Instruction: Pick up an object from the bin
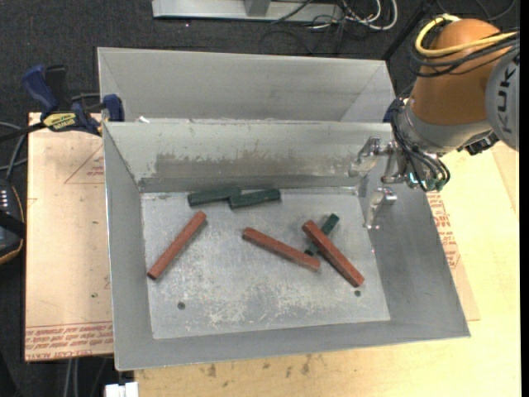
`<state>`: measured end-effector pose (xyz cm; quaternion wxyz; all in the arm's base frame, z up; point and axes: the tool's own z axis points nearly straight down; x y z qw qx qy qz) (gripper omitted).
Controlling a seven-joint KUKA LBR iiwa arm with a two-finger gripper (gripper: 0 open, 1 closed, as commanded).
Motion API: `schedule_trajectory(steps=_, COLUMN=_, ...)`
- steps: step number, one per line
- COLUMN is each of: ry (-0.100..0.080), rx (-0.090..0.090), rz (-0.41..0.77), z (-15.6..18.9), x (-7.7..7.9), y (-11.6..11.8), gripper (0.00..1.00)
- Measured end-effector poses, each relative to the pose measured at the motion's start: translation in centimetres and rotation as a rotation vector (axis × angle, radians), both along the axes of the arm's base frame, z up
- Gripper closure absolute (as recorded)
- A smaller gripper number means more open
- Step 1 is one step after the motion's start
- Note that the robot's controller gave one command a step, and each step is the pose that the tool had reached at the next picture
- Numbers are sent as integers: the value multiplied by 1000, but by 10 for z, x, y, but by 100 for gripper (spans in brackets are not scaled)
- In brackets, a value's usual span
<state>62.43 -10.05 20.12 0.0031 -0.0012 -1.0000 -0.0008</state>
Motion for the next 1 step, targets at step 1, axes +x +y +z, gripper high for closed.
schedule_trajectory(steps=1, ry=-8, rx=-1, rz=2, z=5, x=2, y=0, gripper=0)
